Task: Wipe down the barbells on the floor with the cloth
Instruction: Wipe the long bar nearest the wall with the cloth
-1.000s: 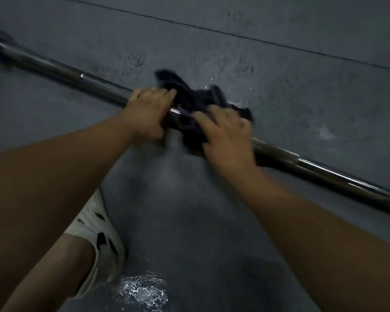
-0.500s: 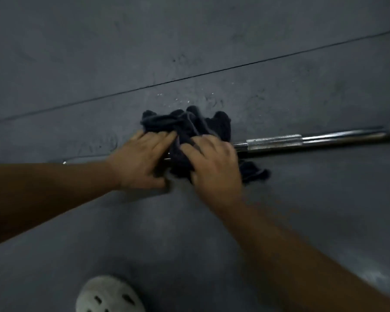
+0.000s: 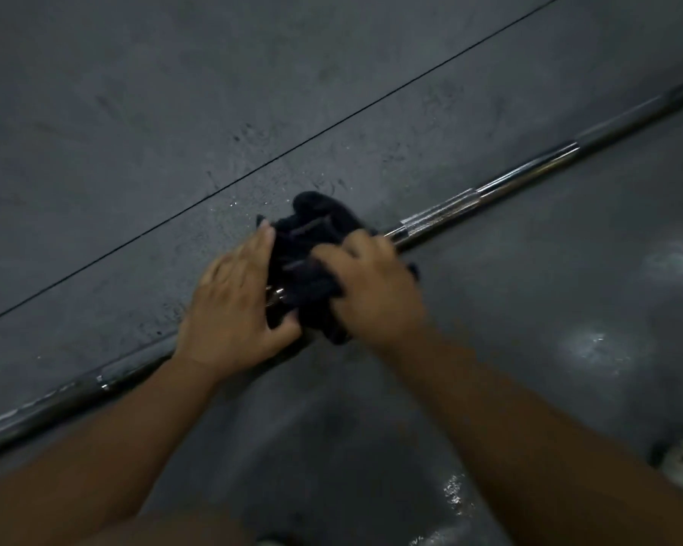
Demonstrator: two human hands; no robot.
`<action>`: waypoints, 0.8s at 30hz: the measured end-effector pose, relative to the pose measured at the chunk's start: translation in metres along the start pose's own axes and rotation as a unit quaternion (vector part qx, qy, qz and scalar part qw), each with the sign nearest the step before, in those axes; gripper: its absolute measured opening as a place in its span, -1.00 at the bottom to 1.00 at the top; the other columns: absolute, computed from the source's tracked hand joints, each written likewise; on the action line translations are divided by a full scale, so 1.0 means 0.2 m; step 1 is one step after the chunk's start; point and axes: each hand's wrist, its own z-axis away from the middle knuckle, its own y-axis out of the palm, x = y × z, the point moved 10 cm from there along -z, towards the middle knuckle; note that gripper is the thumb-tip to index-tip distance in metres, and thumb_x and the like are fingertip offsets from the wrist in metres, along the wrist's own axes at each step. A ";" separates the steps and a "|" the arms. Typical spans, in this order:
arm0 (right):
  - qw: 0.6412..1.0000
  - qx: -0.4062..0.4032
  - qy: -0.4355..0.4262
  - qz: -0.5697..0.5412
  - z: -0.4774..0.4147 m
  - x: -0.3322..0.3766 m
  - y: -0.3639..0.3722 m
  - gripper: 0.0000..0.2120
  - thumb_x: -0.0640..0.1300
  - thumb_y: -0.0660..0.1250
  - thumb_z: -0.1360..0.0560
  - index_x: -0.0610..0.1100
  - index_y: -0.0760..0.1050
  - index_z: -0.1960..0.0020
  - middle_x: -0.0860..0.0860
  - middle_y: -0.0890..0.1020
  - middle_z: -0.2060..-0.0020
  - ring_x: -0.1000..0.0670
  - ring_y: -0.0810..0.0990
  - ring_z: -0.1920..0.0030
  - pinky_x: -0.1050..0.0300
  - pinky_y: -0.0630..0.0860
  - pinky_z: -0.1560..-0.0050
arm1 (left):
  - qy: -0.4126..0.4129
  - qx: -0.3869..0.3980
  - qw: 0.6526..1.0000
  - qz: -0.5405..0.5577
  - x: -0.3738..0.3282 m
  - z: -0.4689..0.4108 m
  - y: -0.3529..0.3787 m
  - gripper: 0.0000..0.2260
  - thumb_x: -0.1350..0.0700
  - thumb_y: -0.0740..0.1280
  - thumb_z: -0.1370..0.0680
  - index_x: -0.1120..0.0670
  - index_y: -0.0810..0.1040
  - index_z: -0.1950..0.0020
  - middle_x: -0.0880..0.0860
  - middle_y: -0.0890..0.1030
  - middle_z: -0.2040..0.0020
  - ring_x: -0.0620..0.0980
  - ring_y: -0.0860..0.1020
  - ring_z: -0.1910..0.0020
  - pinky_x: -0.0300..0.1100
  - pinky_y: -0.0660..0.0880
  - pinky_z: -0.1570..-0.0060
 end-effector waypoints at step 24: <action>0.917 -0.202 0.315 -0.139 -0.19 -0.70 -0.13 -0.55 -0.13 0.26 -0.35 -0.16 0.48 -0.23 -0.22 0.35 -0.22 -0.23 0.48 -0.10 0.03 0.38 -0.29 | 0.012 -0.068 0.988 -0.136 0.18 -0.02 -0.12 -0.24 -0.32 0.14 -0.51 0.16 0.19 -0.55 0.20 0.37 -0.46 0.21 0.41 -0.37 0.12 0.40 -0.27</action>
